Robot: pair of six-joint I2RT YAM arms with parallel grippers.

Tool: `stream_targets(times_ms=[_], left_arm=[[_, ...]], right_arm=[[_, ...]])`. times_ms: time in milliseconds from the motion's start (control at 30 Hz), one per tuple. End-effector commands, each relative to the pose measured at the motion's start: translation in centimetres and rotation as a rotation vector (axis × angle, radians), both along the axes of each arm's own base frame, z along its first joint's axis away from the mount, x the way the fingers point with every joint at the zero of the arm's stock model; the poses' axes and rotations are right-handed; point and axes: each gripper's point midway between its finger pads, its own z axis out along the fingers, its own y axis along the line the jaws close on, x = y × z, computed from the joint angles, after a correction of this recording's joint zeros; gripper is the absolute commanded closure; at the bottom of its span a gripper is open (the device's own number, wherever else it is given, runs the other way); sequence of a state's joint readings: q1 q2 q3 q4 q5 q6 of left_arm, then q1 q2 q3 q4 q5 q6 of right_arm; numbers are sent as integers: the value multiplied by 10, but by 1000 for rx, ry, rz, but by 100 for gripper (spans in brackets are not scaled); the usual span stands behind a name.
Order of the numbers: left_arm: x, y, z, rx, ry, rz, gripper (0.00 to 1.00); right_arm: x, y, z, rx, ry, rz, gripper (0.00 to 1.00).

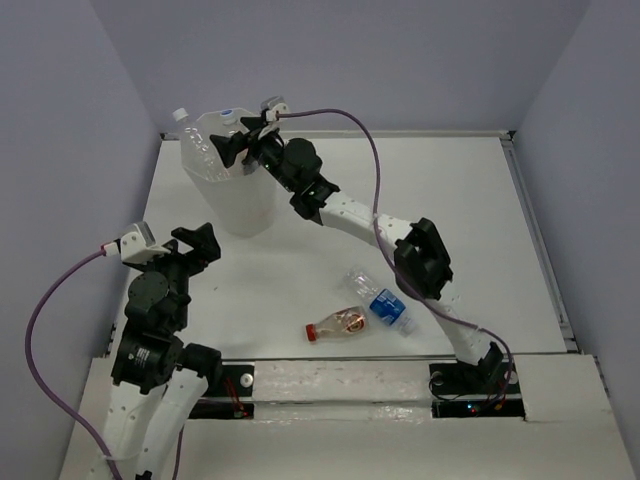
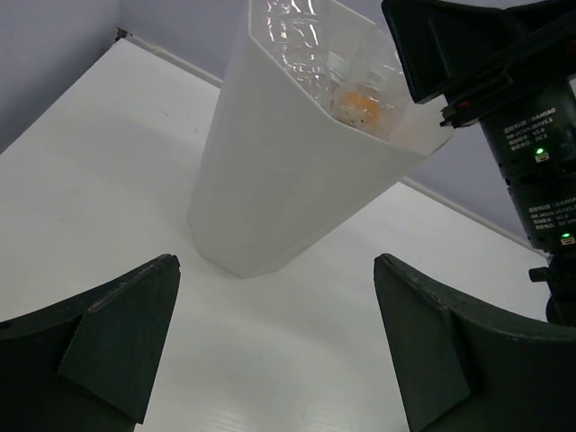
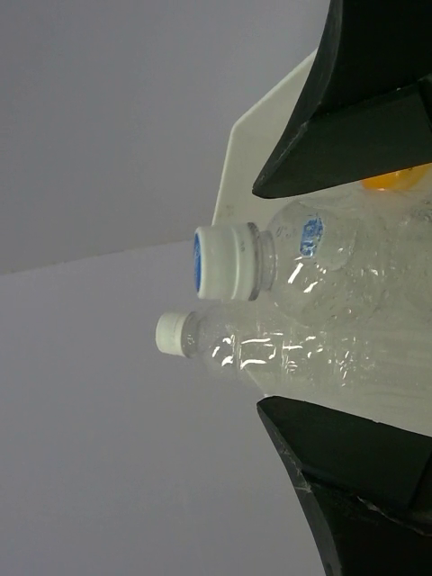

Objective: Put the plastic bottles in the bin

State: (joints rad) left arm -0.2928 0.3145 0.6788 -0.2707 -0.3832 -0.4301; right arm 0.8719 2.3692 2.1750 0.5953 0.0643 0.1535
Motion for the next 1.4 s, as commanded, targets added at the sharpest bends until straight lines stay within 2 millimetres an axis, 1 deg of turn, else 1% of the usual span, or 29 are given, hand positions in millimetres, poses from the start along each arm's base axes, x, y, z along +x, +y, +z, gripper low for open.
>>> stream_targets(times_ms=[0, 133, 233, 267, 300, 333, 367, 400, 467, 500, 533, 600, 633, 667, 700, 733, 800, 833, 900, 933, 1000, 1033, 1100, 1167, 1200, 1233, 1267, 1300, 1367], left_arm=[[8, -16, 10, 17, -31, -81, 1], [10, -33, 13, -7, -24, -165, 1], [9, -41, 18, -18, -22, -210, 1], [10, -50, 17, -18, -10, -254, 1], [11, -54, 18, -20, -5, -278, 1], [11, -59, 17, -21, 4, -306, 1], [11, -71, 14, -22, 25, -370, 1], [12, -79, 10, -30, 42, -406, 1], [11, -98, 1, -45, 83, -510, 1], [11, -103, -7, -51, 105, -535, 1], [11, -110, -10, -64, 109, -565, 1], [11, -122, -26, -71, 151, -625, 1], [11, -125, -31, -74, 164, -640, 1], [11, -134, -42, -75, 196, -668, 1], [10, -139, -47, -79, 212, -685, 1], [9, -146, -49, -97, 223, -703, 1], [2, -171, -59, -99, 267, -760, 1], [6, -176, -61, -109, 275, -727, 1], [-4, -197, -67, -114, 298, -767, 1], [-4, -202, -68, -124, 298, -771, 1], [-7, -218, -84, -153, 360, -789, 1], [-6, -228, -95, -163, 394, -804, 1], [-10, -243, -107, -209, 440, -820, 1], [-19, -265, -126, -207, 515, -855, 1], [-20, -272, -128, -213, 530, -859, 1], [-25, -283, -129, -231, 543, -873, 1], [-22, -288, -140, -227, 569, -853, 1], [-19, -294, -138, -267, 560, -839, 1], [-18, -305, -150, -287, 587, -831, 1]], right_arm=[[-31, -30, 93, 68, -92, 5, 3], [-46, -41, 108, 35, -71, 30, 0], [-55, -48, 109, 7, -45, 42, 0], [-66, -61, 129, 24, -60, 45, 0], [-68, -63, 111, -11, -26, 45, 0], [-72, -69, 106, -27, -7, 44, 0], [-87, -89, 127, -7, -23, 36, 1], [-86, -94, 85, -77, 49, 19, 3], [-98, -115, 61, -127, 105, -4, 10], [-115, -141, 75, -105, 109, -24, 12], [-119, -153, 10, -201, 225, -33, 15], [-139, -178, -27, -248, 311, -41, 17], [-157, -206, -64, -298, 382, -58, 20], [-166, -220, -79, -293, 436, -74, 22], [-176, -235, -104, -337, 504, -96, 24], [-190, -253, -103, -305, 538, -107, 28], [-211, -286, -160, -414, 680, -171, 29], [-222, -299, -169, -407, 722, -185, 28], [-240, -316, -194, -469, 811, -192, 23], [-246, -319, -200, -466, 849, -195, 18], [-256, -329, -210, -479, 894, -209, 14], [-258, -332, -206, -453, 901, -212, 11], [-260, -343, -206, -434, 914, -255, 10], [-260, -352, -199, -377, 922, -296, 10], [-261, -359, -192, -343, 907, -315, 10], [-262, -362, -195, -340, 911, -321, 10], [-263, -364, -196, -335, 912, -327, 10], [-264, -366, -198, -339, 917, -334, 10], [-266, -368, -202, -341, 930, -337, 10]])
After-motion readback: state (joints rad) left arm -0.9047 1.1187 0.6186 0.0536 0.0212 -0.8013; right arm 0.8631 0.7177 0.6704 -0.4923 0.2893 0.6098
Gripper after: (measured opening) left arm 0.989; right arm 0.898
